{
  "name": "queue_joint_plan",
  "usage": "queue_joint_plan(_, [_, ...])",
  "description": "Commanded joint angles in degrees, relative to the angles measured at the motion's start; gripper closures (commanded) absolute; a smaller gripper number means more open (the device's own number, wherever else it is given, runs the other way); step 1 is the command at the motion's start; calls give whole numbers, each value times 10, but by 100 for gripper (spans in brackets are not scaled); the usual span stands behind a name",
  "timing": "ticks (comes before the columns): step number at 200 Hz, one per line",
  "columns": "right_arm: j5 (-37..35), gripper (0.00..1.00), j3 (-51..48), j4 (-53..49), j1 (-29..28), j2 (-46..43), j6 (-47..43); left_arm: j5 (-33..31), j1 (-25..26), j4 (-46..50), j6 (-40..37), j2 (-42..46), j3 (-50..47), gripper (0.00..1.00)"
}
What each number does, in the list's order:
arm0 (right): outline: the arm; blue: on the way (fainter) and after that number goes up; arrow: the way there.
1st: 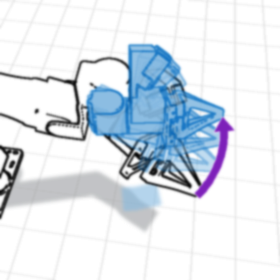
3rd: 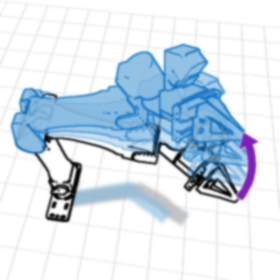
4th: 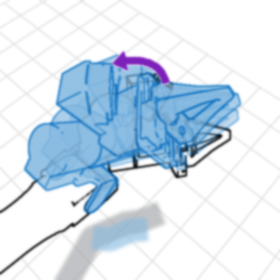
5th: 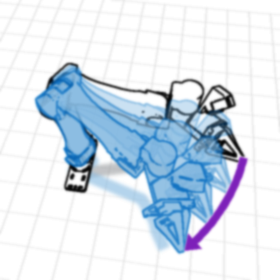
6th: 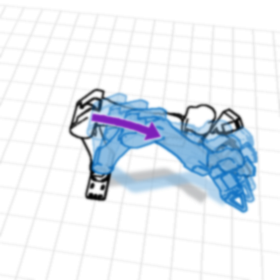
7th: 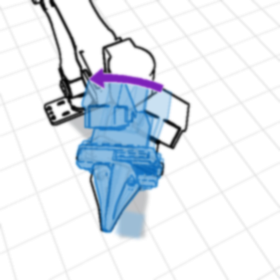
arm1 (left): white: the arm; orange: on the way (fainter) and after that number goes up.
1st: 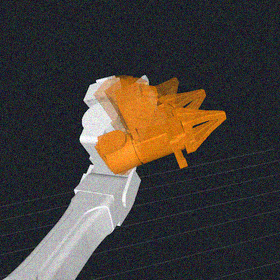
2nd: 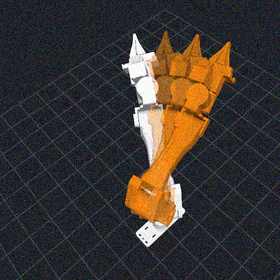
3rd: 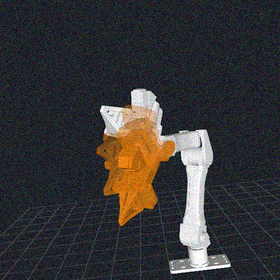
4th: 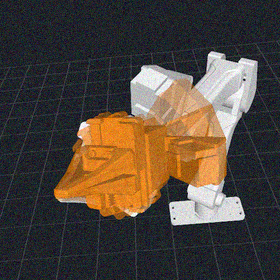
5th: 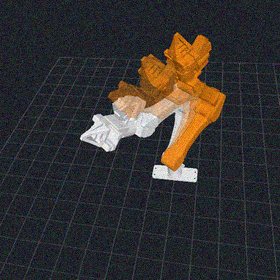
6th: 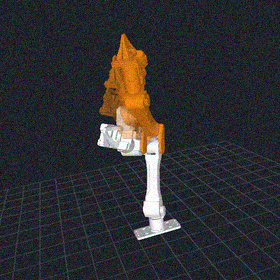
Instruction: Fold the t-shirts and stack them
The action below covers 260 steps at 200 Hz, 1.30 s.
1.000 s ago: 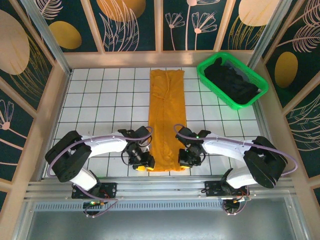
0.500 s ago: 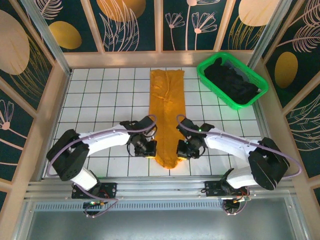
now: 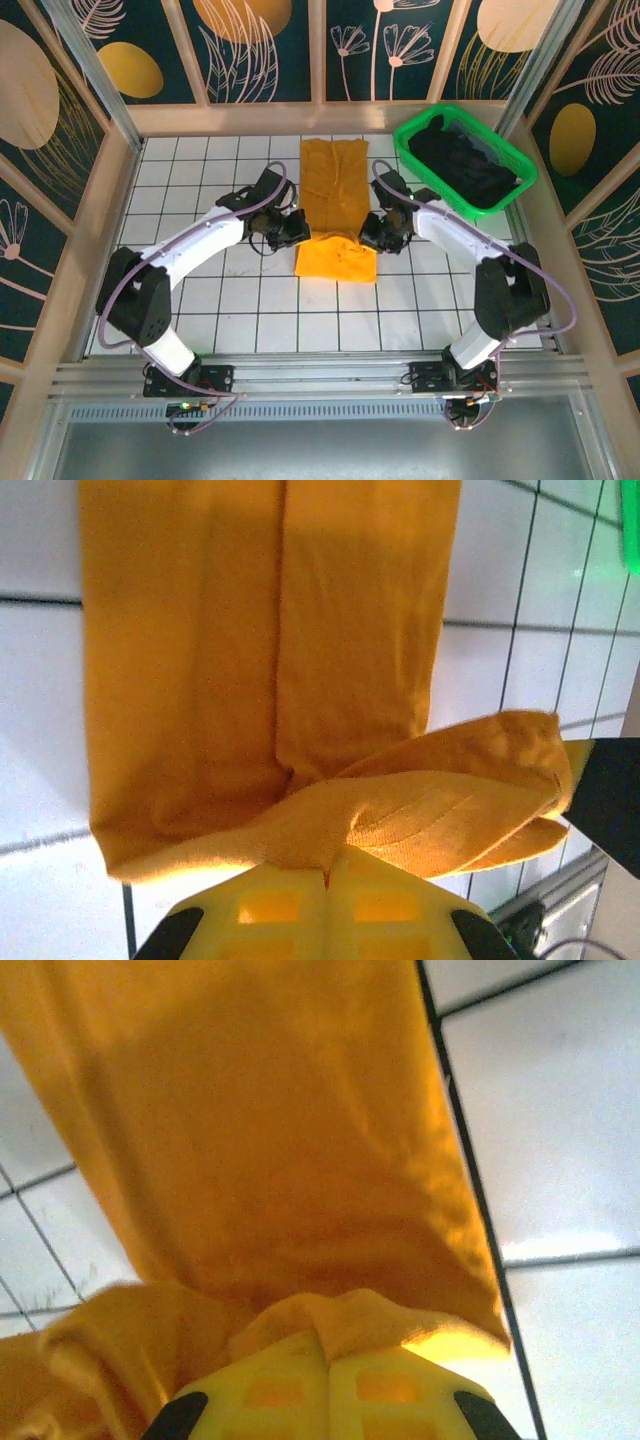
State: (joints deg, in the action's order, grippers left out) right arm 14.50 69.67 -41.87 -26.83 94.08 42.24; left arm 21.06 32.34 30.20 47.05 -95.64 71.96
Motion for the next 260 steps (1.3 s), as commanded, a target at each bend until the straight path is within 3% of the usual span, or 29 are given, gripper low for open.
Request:
queue_joint_plan(1, [-16, 100, 61, 11, 22, 61, -31, -8, -28, -35, 9, -57, 34, 100])
queue_joint_plan(92, [-9, 100, 224, 23, 66, 237, -57, -4, -67, -61, 1, -208, 156, 100])
queue_joint_plan(210, [9, 100, 326, 17, 94, 321, -62, -41, -88, -59, 11, -278, 227, 100])
queue_joint_plan(223, [6, 76, 324, 17, 95, 318, -63, -45, -88, -50, 8, -281, 233, 75])
queue_joint_plan(230, [4, 65, 319, 22, 95, 310, -66, -55, -89, -45, 8, -274, 232, 68])
queue_joint_plan(242, [-1, 54, 307, 35, 96, 288, -72, -74, -89, -47, 10, -251, 215, 57])
queue_joint_plan(260, [-19, 46, 289, 37, 97, 250, -82, -92, -88, -68, 27, -192, 156, 44])
